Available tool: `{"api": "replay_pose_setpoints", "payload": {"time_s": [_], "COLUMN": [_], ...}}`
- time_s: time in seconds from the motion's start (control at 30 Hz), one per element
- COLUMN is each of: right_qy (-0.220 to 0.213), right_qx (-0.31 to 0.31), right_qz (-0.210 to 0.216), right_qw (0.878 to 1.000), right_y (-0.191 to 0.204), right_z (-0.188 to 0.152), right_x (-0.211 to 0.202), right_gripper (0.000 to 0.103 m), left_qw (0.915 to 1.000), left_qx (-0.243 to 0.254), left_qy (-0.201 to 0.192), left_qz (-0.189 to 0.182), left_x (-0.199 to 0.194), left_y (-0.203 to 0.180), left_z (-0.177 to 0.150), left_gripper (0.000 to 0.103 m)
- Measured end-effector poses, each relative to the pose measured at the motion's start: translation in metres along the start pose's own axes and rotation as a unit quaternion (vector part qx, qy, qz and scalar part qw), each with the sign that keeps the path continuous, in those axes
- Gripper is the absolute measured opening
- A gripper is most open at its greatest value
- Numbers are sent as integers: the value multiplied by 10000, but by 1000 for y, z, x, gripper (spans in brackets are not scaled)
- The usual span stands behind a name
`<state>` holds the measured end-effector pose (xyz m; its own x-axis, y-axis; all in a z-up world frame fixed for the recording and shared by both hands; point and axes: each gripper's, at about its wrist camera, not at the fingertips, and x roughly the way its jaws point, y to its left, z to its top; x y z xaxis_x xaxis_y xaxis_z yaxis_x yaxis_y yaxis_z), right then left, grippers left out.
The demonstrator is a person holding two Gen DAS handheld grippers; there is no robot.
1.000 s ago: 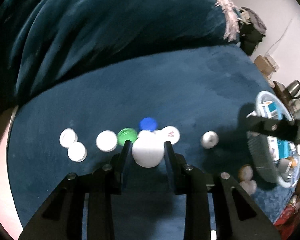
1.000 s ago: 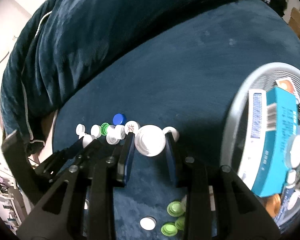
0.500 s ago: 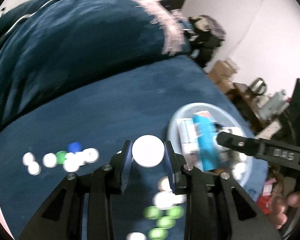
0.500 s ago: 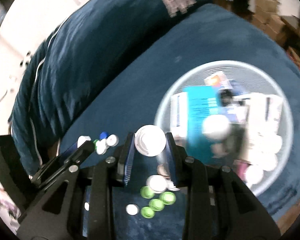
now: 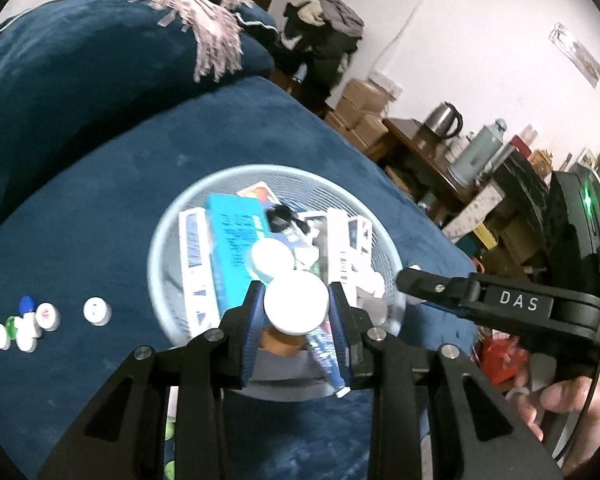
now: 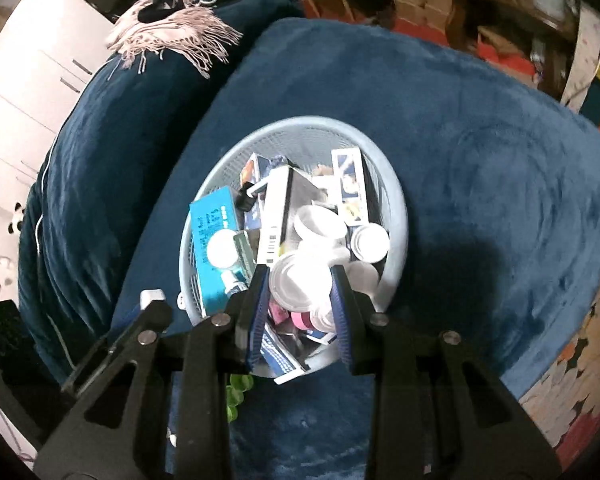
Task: Organize objects
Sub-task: 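Carry both caps over the basket and release them, then move both open tools back over the remaining caps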
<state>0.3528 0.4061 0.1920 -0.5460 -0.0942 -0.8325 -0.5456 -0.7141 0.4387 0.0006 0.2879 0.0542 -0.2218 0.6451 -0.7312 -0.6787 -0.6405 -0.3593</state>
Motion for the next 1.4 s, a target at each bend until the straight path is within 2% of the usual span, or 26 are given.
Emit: {"api": "replay_pose_setpoints", "payload": {"time_s": [0.2, 0.67, 0.73, 0.77, 0.8, 0.83, 0.9, 1.07, 1.13, 1.2, 1.4], "right_qy": [-36, 118, 178, 187, 175, 148, 76, -16, -64, -134, -307], "right_qx": [84, 290, 355, 374, 409, 441, 493, 493, 399, 257, -326], "right_qz": [-1, 30, 91, 106, 92, 51, 44, -91, -253, -385, -722], "right_qw": [10000, 9995, 9992, 9991, 9990, 9989, 9987, 9987, 9989, 9988, 9964], "right_y": [-7, -19, -21, -22, -22, -22, -23, -20, -14, -7, 25], "right_z": [4, 7, 8, 8, 8, 8, 8, 7, 7, 7, 5], "right_x": [6, 16, 18, 18, 17, 16, 13, 10, 9, 8, 11], "right_gripper": [31, 33, 38, 43, 56, 66, 75, 80, 91, 96, 100], "left_qw": [9999, 9994, 9993, 9993, 9993, 9993, 9993, 9988, 9983, 9975, 9949], "left_qx": [58, -180, -188, -201, -237, -293, -326, -473, -523, -561, -582], "left_qy": [146, 292, 327, 321, 291, 232, 185, 67, 27, 8, -86], "left_qz": [-24, -56, -17, 1, -9, -39, -28, 136, 266, 431, 816], "left_x": [25, 44, 45, 44, 43, 40, 36, 25, 20, 14, -4], "left_y": [-13, -3, -1, 0, 1, 3, 5, 16, 22, 29, 49], "left_z": [-3, -2, -3, -3, -3, -3, -2, 0, 0, 0, -2], "left_gripper": [32, 32, 41, 59, 75, 79, 81, 93, 96, 98, 100]}}
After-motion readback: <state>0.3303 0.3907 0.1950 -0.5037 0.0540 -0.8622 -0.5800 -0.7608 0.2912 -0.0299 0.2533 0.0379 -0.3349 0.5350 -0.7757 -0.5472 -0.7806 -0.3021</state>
